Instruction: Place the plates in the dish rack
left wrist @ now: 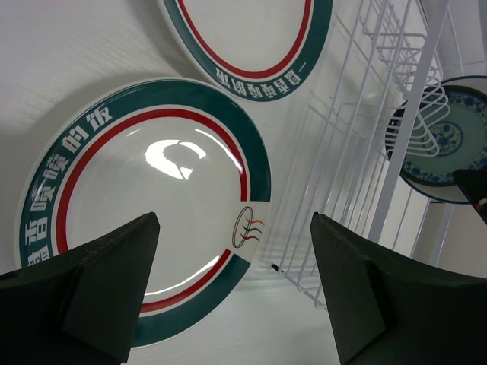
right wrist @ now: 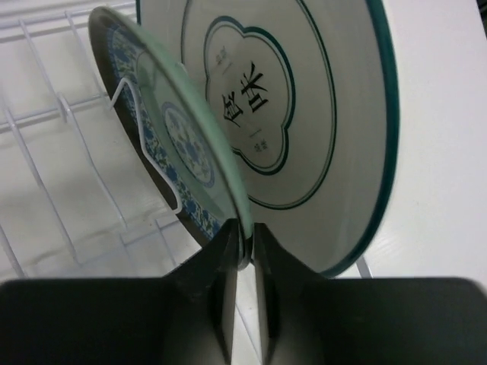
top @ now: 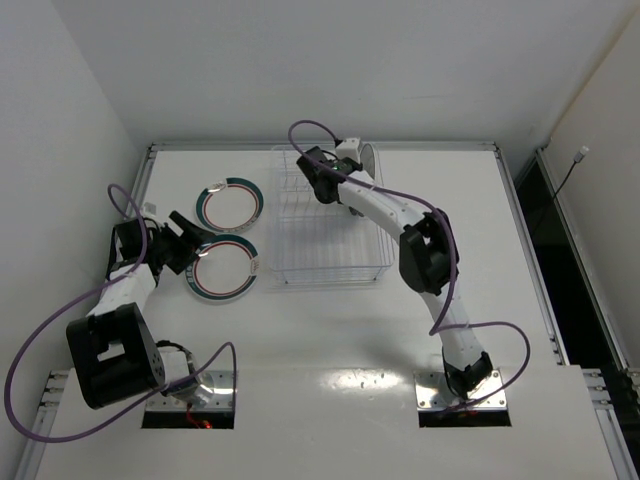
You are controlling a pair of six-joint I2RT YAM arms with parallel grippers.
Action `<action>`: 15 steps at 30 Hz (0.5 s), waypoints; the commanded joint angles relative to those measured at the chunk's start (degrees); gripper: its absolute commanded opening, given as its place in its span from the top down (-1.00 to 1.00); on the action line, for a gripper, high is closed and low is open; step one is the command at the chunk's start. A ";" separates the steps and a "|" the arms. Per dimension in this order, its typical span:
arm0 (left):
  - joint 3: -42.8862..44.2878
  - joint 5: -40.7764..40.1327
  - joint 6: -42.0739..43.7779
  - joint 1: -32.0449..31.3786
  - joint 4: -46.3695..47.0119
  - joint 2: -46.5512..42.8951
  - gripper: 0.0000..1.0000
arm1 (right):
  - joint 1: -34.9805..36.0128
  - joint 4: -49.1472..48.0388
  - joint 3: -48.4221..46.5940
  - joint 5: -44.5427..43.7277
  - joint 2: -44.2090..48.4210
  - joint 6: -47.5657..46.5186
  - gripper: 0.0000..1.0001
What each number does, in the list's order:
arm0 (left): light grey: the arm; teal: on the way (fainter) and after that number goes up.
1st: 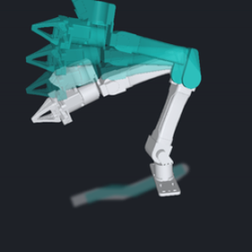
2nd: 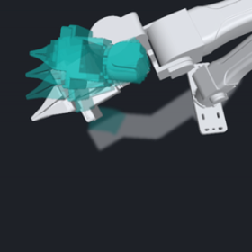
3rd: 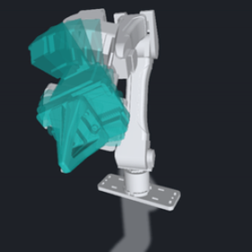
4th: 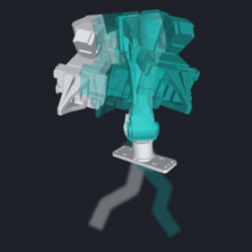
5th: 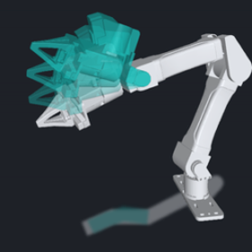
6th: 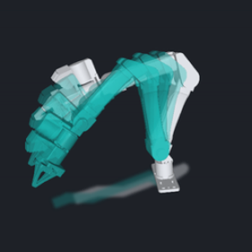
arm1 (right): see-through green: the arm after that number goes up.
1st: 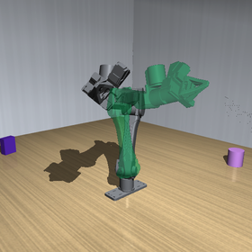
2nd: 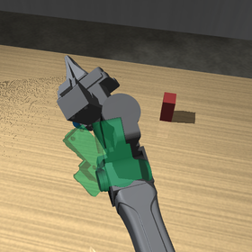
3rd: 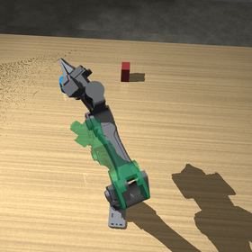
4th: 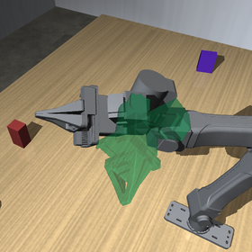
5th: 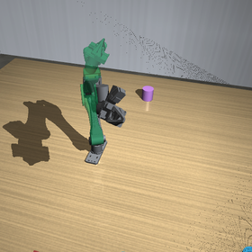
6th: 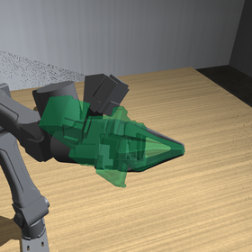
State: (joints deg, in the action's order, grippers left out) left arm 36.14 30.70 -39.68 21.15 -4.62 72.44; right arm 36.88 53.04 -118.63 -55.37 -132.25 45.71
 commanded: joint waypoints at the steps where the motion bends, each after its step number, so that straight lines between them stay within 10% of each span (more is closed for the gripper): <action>1: -0.02 0.68 0.48 0.65 1.28 0.15 -0.57 | -0.15 -3.55 -0.20 3.34 3.30 1.14 0.72; 8: -0.02 -2.03 0.48 0.65 -0.64 0.15 -0.57 | -1.19 -5.65 -0.90 7.73 10.94 -0.09 0.14; 15: -3.09 -3.98 -1.53 4.51 -0.65 2.17 -0.57 | -0.67 -20.13 6.20 15.28 26.93 -4.76 0.00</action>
State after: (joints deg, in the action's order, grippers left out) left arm 35.29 28.05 -39.86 23.29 -4.95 72.79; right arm 36.10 43.24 -115.46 -44.16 -114.63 43.27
